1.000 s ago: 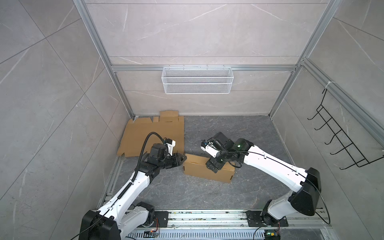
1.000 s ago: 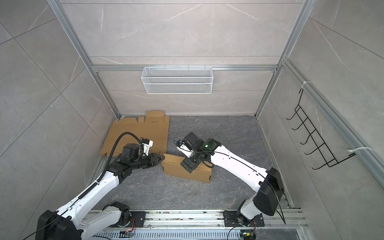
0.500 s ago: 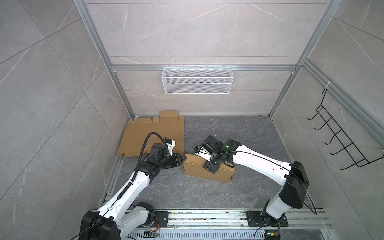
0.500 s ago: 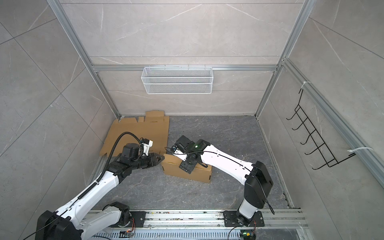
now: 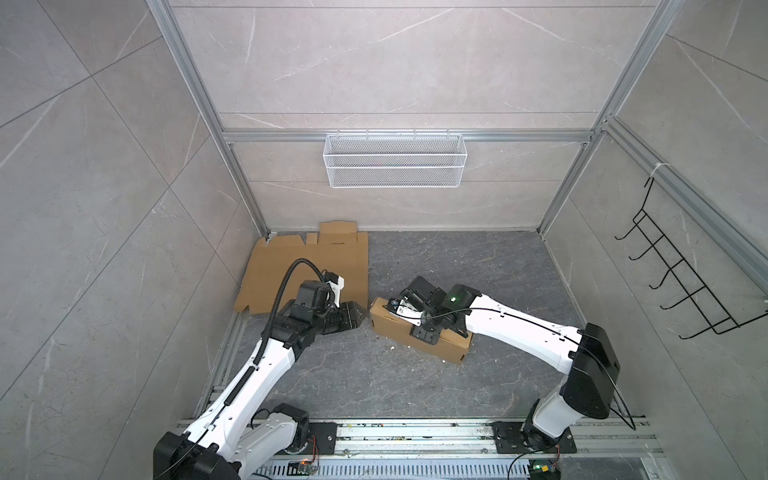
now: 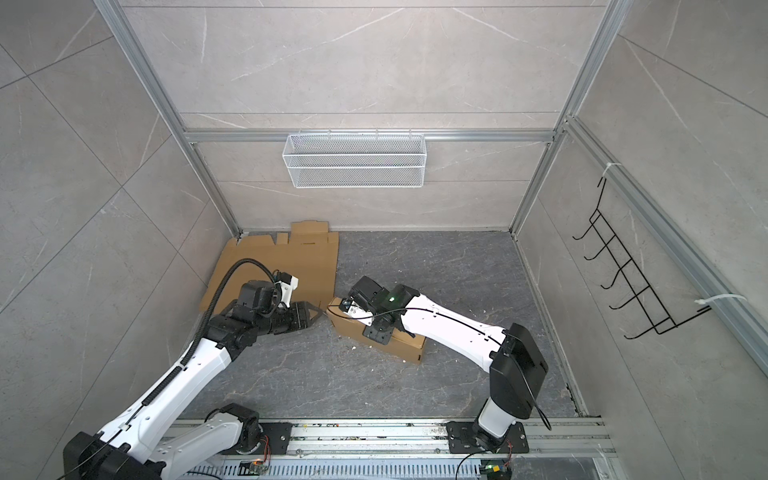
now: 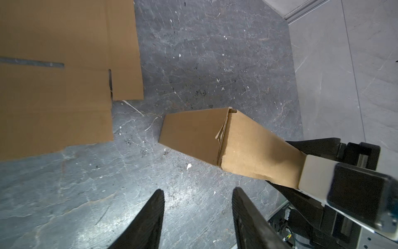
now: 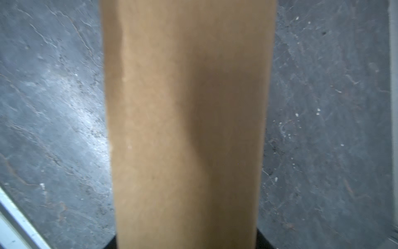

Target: Fold the paper box

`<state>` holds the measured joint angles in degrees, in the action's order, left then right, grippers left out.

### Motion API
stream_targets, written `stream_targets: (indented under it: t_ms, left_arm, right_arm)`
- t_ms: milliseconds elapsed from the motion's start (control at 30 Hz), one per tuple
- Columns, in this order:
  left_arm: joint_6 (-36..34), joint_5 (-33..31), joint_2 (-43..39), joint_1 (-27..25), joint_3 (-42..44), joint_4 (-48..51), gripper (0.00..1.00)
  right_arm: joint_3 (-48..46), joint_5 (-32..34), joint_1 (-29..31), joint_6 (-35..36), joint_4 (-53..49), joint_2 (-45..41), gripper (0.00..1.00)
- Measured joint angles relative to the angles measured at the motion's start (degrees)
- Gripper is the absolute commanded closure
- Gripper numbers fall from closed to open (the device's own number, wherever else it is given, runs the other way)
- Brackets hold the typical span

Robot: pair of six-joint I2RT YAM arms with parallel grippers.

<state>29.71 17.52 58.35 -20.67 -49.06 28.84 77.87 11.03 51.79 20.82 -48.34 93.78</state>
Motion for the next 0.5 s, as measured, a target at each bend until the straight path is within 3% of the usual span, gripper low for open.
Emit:
stream_targets:
  t_ms: [300, 500]
  left_arm:
    - [-0.4, -0.9, 6.6, 4.2, -6.7, -1.8, 0.39]
    - [-0.7, -1.1, 13.9, 4.3, -8.2, -2.8, 0.33]
  right_arm:
    - [-8.5, 18.1, -0.2, 11.3, 7.1, -5.0, 0.45]
    - [-13.1, 24.9, -0.4, 17.9, 13.4, -7.0, 0.39]
